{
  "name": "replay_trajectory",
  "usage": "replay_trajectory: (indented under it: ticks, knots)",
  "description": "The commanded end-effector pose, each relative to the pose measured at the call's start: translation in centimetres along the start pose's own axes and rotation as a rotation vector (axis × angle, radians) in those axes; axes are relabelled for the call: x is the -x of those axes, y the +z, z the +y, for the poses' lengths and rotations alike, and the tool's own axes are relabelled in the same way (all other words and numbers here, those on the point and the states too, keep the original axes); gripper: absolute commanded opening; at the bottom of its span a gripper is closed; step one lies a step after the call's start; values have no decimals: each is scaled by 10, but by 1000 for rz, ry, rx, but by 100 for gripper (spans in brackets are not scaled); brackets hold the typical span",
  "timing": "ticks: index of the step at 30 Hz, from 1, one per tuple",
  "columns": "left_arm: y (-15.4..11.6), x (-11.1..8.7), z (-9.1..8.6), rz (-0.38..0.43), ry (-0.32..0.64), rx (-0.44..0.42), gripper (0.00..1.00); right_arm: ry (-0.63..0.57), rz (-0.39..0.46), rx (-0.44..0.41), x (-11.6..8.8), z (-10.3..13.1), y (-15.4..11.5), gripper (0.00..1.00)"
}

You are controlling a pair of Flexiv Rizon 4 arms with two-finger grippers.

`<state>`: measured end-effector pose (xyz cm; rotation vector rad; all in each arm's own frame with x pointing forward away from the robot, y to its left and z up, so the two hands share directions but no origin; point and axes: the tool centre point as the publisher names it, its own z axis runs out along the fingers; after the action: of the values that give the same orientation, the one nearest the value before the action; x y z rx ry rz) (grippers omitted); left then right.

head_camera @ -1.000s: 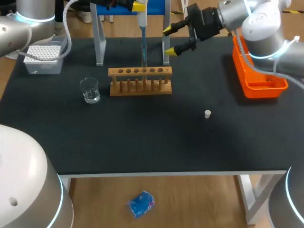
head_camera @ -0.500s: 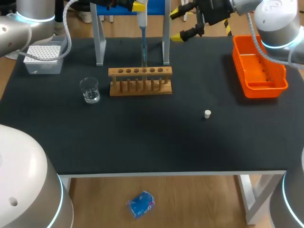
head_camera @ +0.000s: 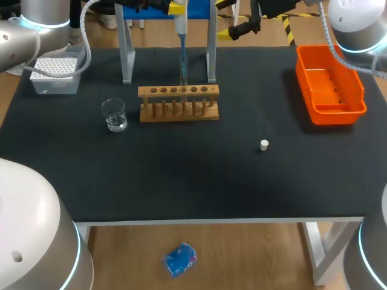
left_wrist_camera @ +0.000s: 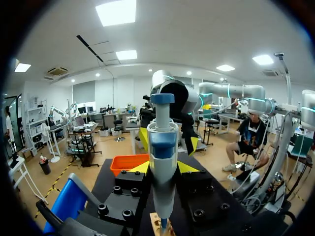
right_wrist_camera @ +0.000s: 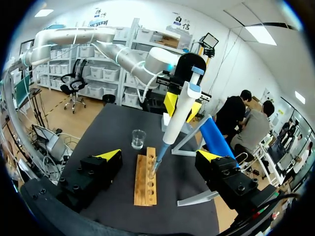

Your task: Invert the test tube, pick up the pipette, mount the tip to pipette, aspirate from beaker and dispense into the tube, eject the tip, return the pipette, and cap with the stopper.

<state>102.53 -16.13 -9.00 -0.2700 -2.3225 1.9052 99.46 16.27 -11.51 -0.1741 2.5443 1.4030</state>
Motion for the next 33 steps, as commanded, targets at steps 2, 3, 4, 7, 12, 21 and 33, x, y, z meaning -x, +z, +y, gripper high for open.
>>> replay_trajectory:
  ticks: [2,3,4,7,12,21,33]
  knots:
    - [-1,2,-1,7,-1,3,0,0,1,-1,-1,0,-2,100]
    - [-1,2,-1,7,-1,3,0,0,1,-1,-1,0,-2,100]
    - [-1,2,-1,7,-1,3,0,0,1,-1,-1,0,-2,100]
    - [-1,2,-1,7,-1,3,0,0,1,-1,-1,0,-2,100]
    - [-1,2,-1,7,-1,3,0,-17,-7,-4,9,11,-8,100]
    - [-1,2,-1,7,-1,3,0,-39,-42,-4,39,51,-31,100]
    - [-1,2,-1,7,-1,3,0,-56,4,24,65,80,-26,100]
